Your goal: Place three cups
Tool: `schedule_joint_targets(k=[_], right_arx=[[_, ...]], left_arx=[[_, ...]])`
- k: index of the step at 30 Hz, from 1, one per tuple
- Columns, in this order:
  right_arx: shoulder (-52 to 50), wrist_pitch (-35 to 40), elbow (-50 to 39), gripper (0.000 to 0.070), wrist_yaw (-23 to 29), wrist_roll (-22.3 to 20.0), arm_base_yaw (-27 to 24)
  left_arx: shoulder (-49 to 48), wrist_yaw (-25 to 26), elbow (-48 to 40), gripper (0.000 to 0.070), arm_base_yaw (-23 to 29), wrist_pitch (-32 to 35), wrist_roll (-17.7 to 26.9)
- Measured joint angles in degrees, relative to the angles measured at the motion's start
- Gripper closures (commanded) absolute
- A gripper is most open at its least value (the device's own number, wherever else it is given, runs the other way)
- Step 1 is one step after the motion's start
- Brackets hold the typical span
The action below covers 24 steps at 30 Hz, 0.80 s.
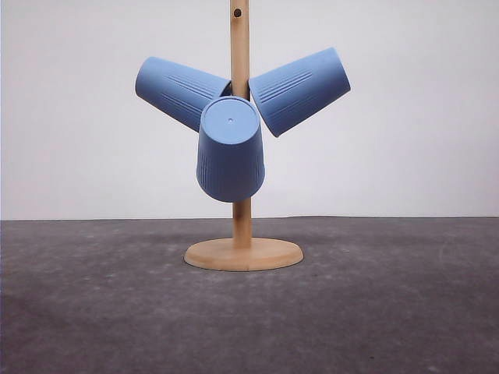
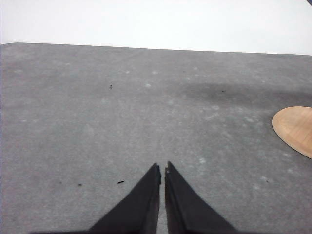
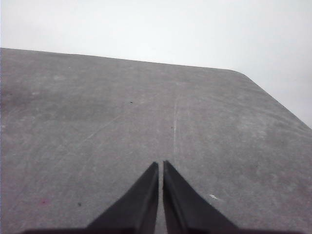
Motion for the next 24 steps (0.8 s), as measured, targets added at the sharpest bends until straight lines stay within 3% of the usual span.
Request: schedule_joint_targets(k=[24], right_arx=[[0.0,0.0,0.0,0.0690,0.0,0.0,0.0]], left_arx=[[0.0,0.0,0.0,0.0700,0.0,0.0,0.0]])
